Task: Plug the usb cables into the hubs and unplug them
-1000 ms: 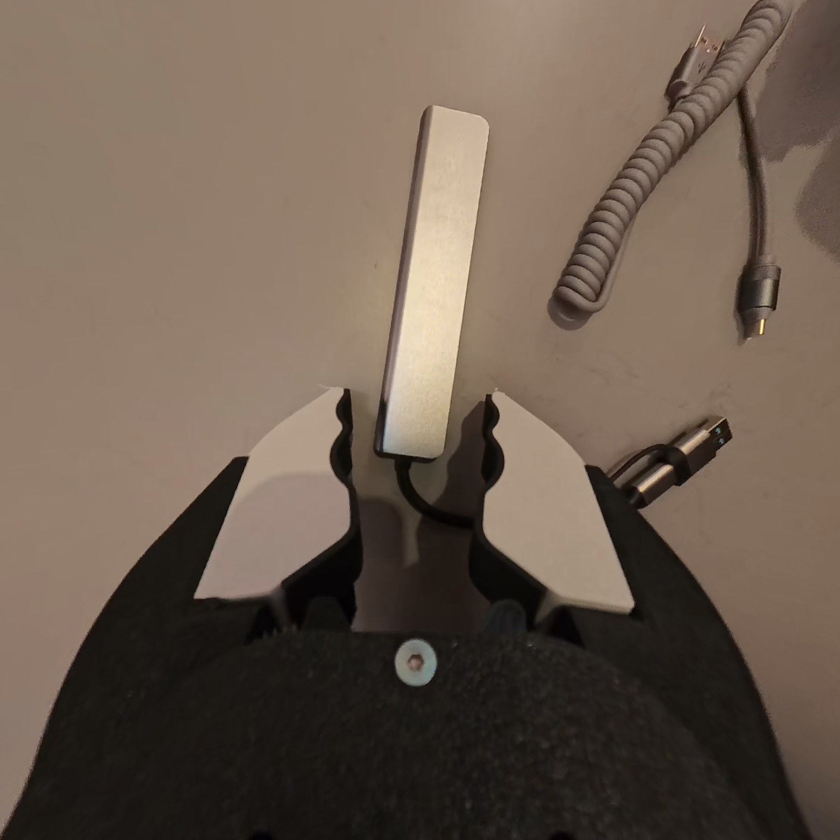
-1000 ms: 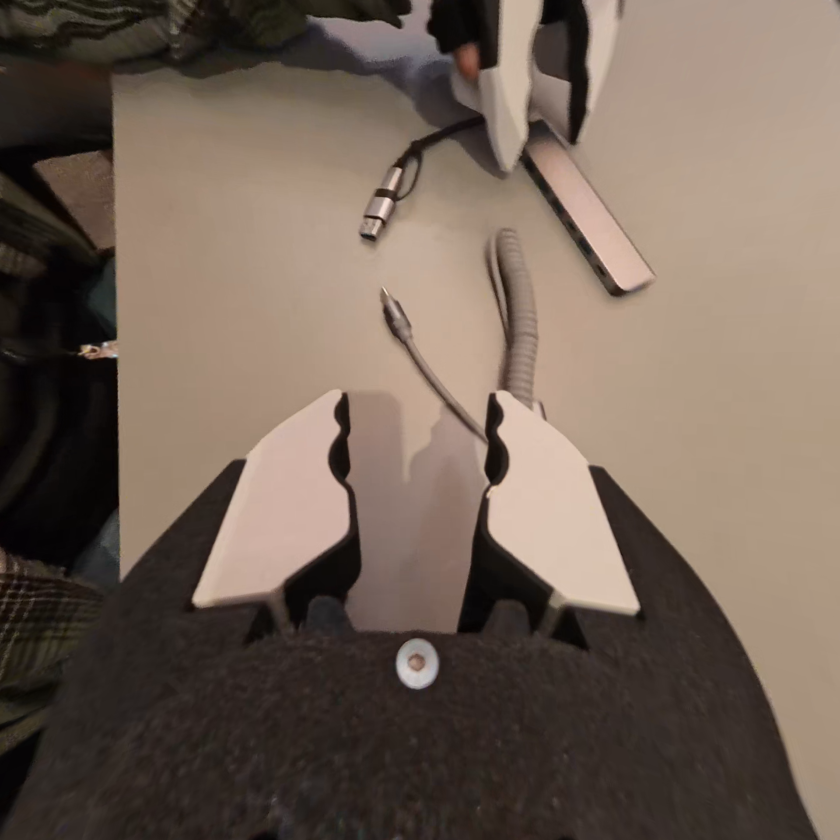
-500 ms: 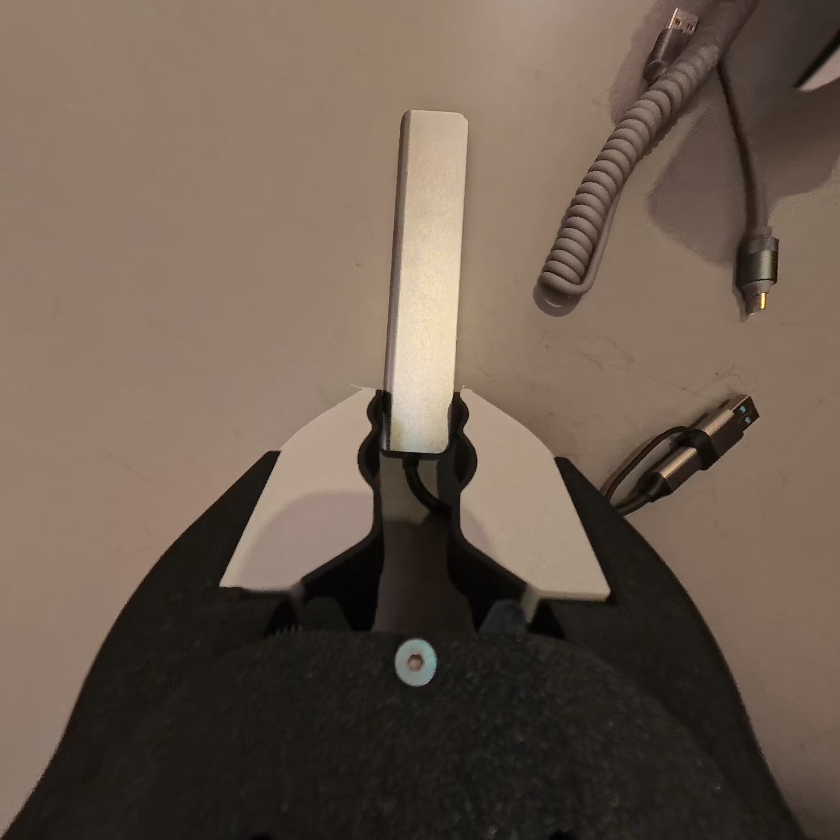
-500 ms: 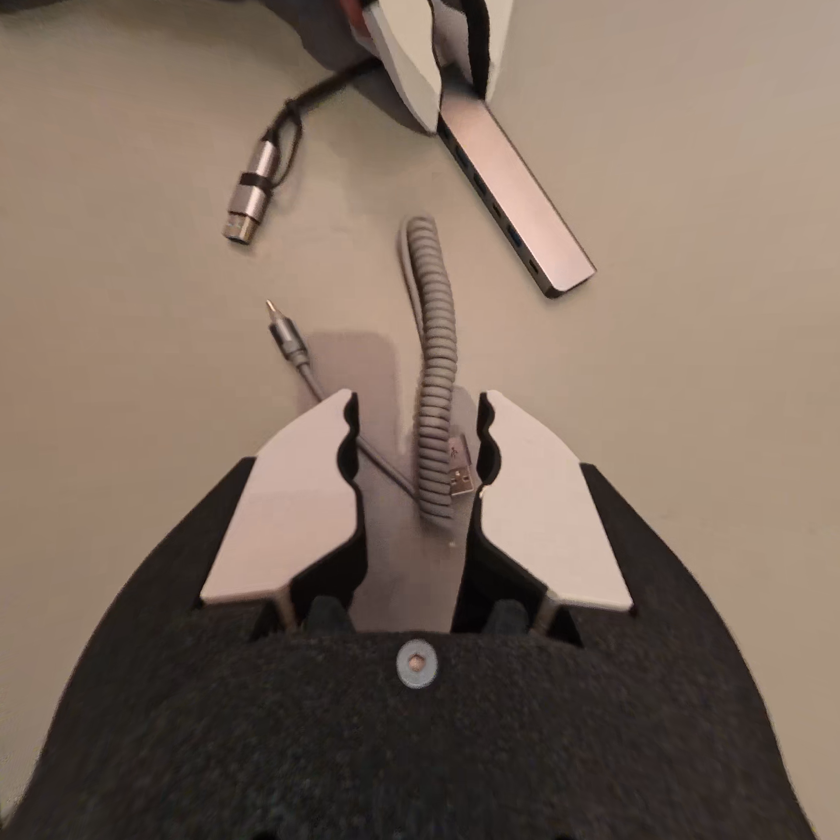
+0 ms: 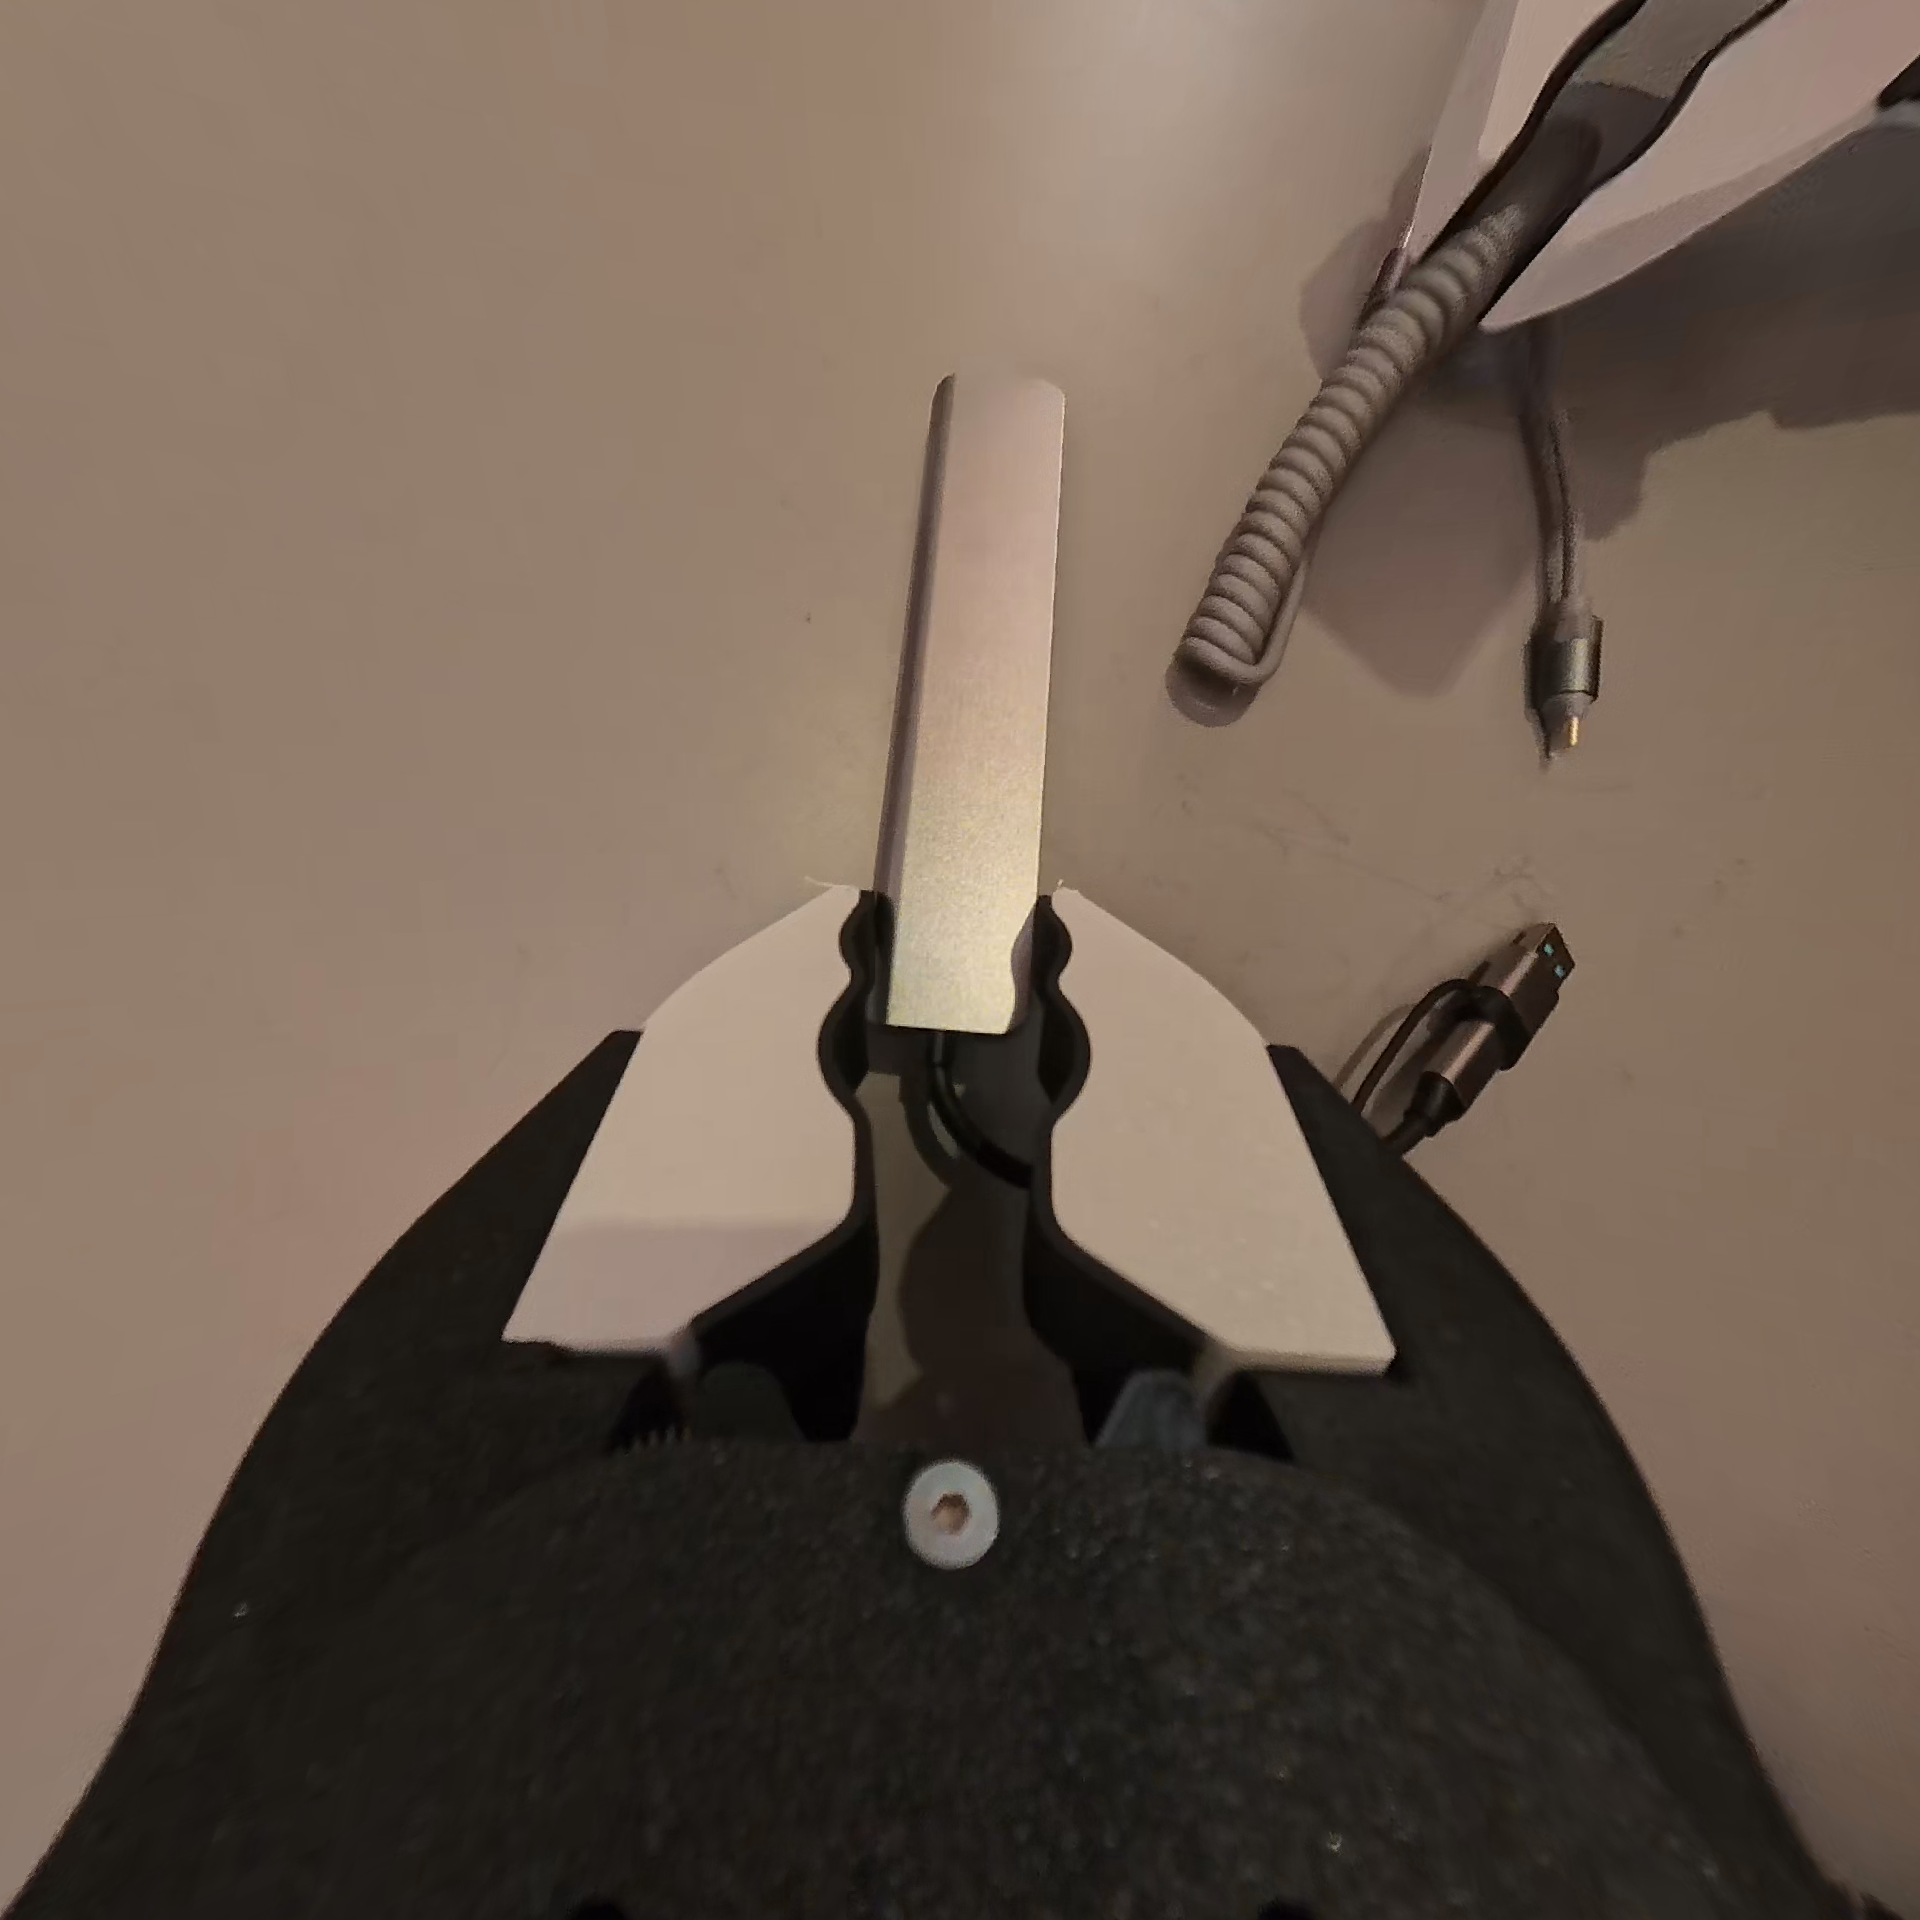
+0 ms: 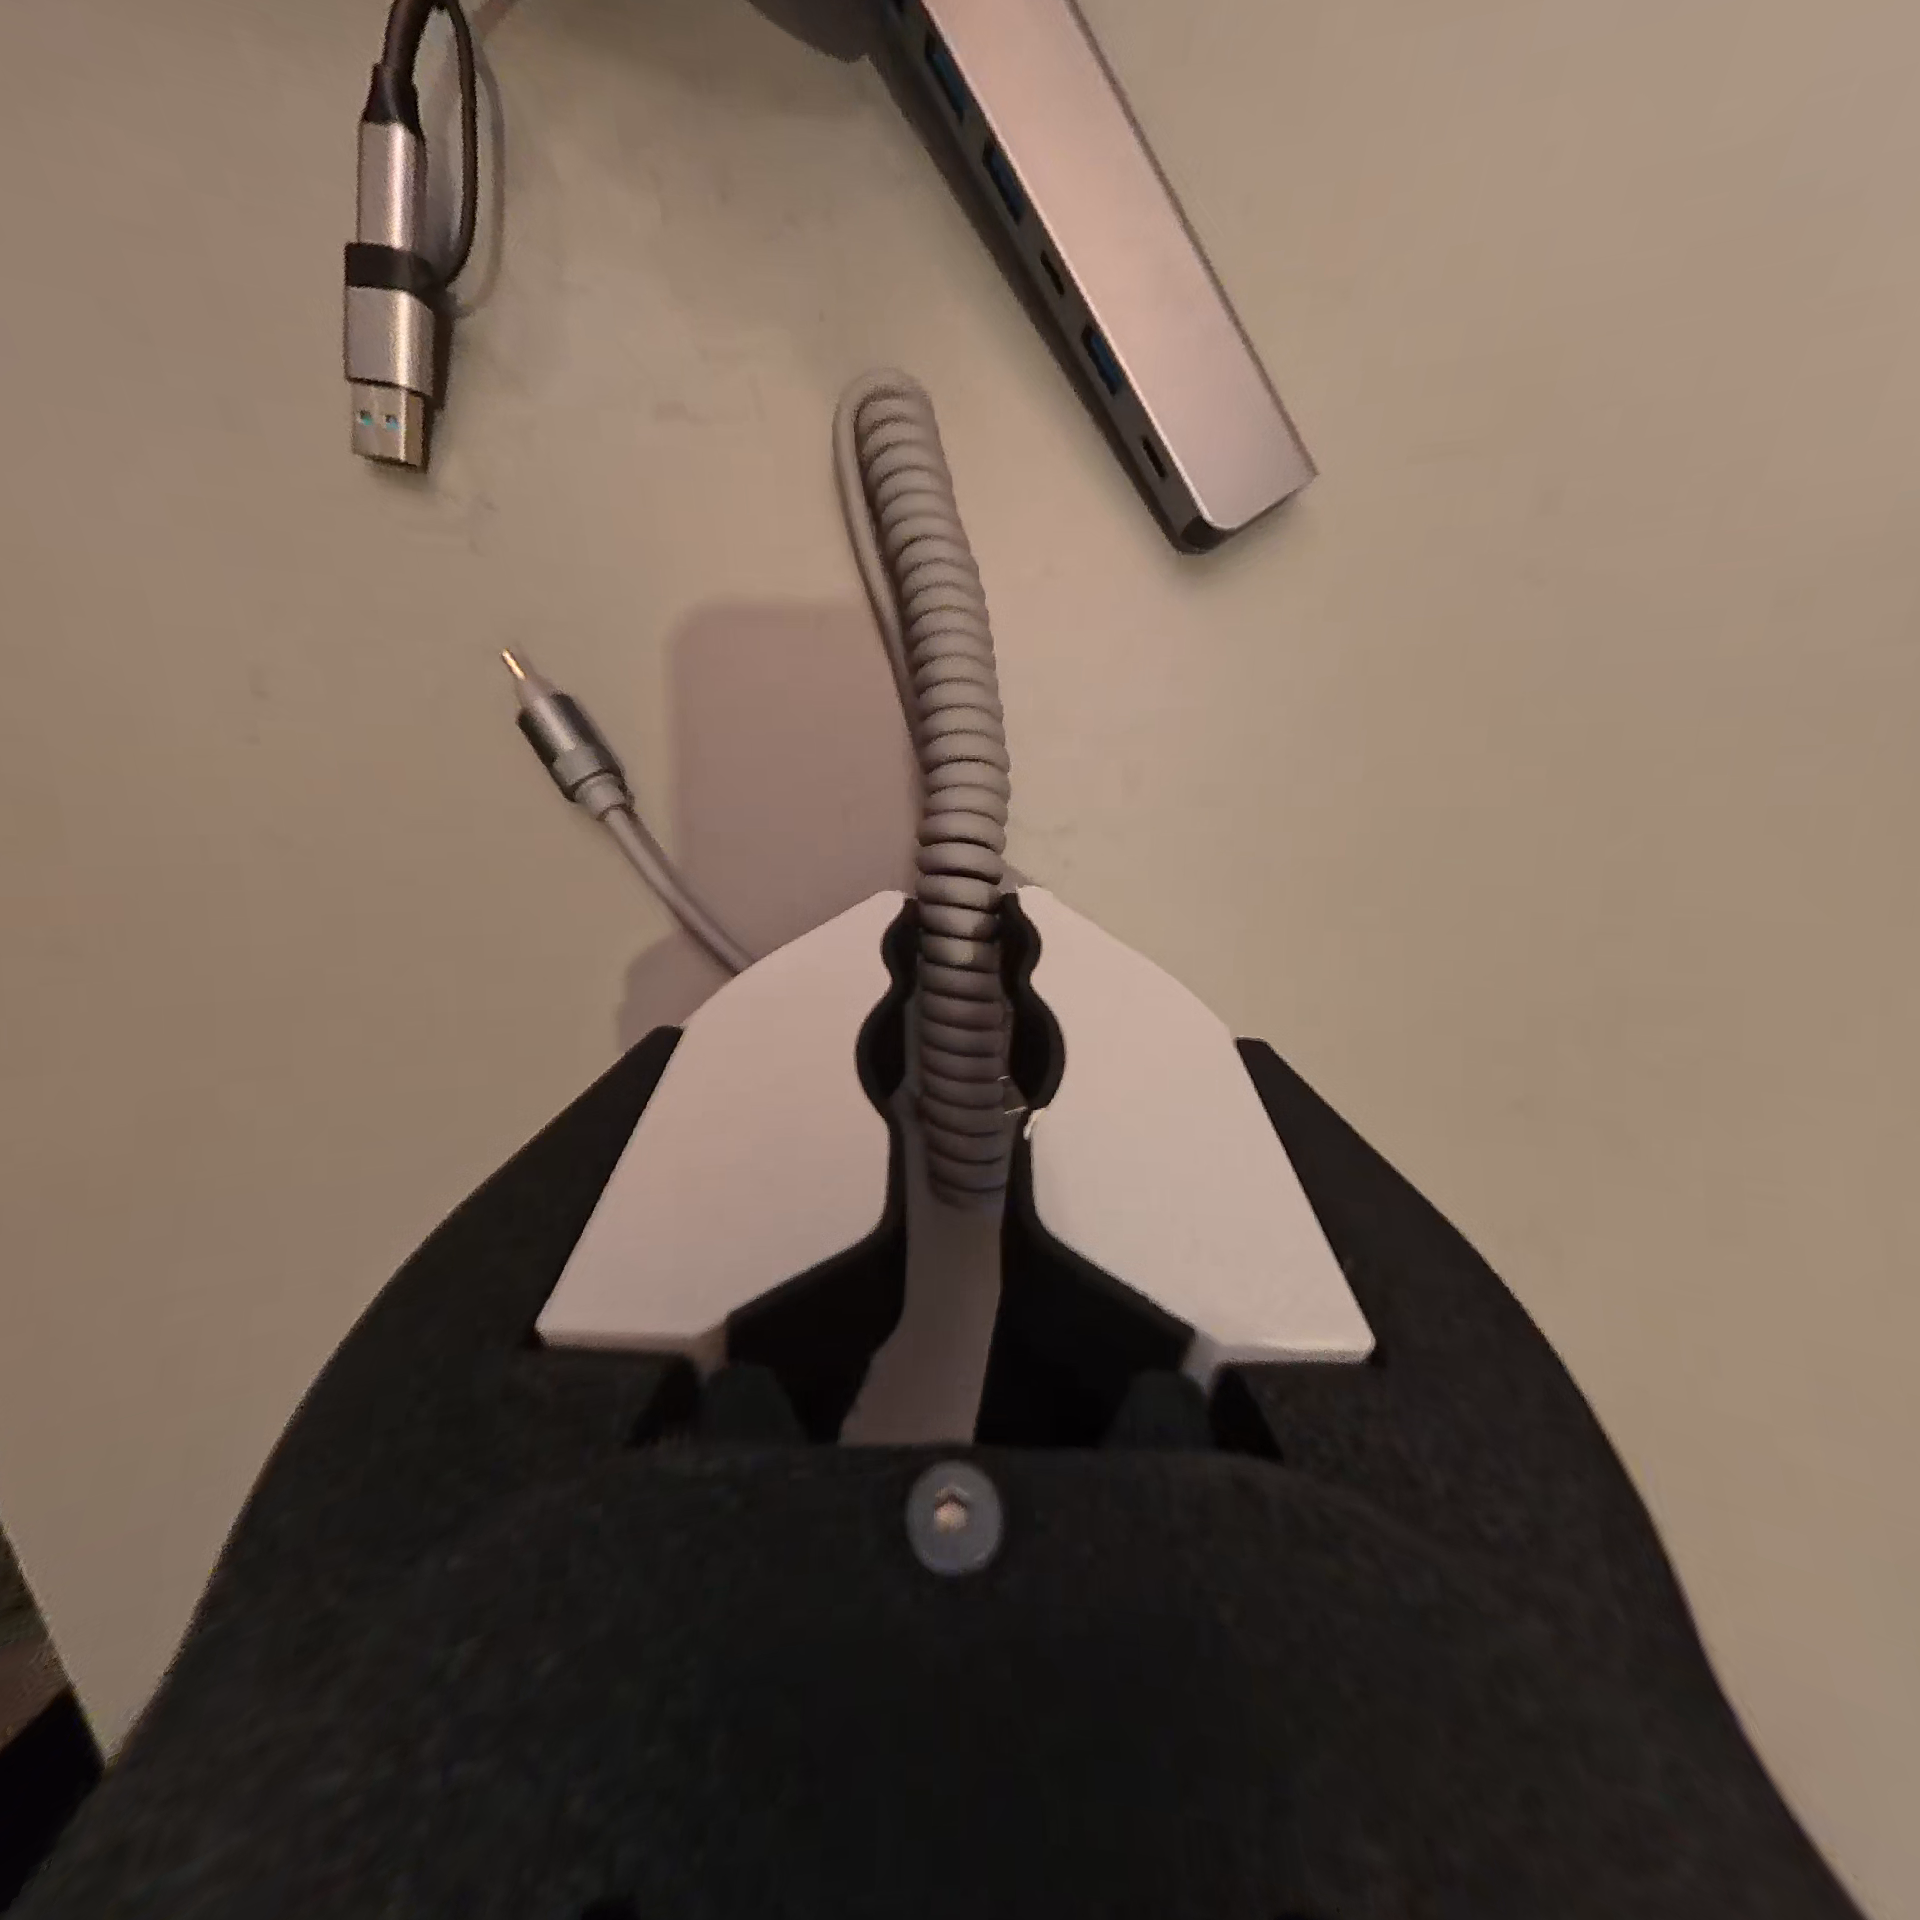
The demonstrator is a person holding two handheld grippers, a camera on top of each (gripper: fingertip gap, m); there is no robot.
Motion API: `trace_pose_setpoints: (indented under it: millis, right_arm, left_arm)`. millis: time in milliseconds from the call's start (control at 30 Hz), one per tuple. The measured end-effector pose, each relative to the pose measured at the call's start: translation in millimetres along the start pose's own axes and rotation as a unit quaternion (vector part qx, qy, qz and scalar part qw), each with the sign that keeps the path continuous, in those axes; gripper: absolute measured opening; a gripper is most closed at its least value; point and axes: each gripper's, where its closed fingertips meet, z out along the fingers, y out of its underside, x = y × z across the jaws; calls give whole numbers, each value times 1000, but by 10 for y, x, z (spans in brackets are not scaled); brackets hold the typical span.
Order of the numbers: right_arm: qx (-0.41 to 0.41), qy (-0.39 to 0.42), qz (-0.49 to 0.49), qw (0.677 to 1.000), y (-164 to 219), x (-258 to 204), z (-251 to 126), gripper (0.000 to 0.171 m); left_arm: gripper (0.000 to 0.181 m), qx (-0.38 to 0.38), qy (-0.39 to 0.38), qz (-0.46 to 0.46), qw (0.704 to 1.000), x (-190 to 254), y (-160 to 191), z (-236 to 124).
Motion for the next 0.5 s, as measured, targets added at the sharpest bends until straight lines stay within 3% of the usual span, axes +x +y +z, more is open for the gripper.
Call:
trace_pose_setpoints:
  millis: [33,300,400,500]
  right_arm:
    - [5,5,9,1000,-11,21,-40,14]
    - [11,59,136,989,223,238,-231,14]
    - [18,43,102,994,298,152,-221,16]
    - [30,21,20,999,216,-5,-267,41]
  left_arm:
    - [28,-1,0,0,1000,0,3,-2]
    - [28,-22,-6,7,1000,-7,67,48]
    - [28,-25,-4,10,1000,5,75,62]
    - [28,-27,-4,13,1000,11,77,74]
